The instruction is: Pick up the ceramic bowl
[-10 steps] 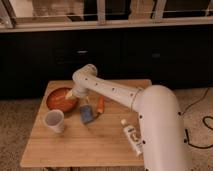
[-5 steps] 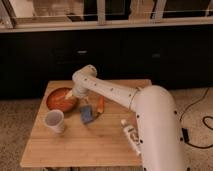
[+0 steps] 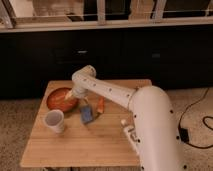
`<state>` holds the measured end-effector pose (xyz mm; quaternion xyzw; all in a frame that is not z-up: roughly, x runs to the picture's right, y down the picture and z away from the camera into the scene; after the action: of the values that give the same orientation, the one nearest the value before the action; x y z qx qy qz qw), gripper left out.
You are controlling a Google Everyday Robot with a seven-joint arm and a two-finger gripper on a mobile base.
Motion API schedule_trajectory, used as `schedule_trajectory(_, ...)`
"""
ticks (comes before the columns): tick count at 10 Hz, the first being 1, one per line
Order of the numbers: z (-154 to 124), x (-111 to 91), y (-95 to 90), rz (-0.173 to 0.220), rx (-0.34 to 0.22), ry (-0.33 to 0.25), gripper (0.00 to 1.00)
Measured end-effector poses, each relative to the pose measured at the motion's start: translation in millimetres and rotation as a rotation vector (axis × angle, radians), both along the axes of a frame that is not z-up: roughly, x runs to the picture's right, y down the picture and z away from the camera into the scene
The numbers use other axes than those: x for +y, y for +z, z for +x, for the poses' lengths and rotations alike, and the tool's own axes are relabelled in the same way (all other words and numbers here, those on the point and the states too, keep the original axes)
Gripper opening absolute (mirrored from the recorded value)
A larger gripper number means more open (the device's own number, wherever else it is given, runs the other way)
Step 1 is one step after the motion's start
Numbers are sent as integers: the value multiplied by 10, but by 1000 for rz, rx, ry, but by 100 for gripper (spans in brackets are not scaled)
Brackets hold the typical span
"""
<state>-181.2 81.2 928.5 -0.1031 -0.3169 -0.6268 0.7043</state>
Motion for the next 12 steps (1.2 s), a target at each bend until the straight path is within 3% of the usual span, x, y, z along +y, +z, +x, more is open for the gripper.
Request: schedule_trajectory(12, -142, 14, 226, 0, 9, 11, 78)
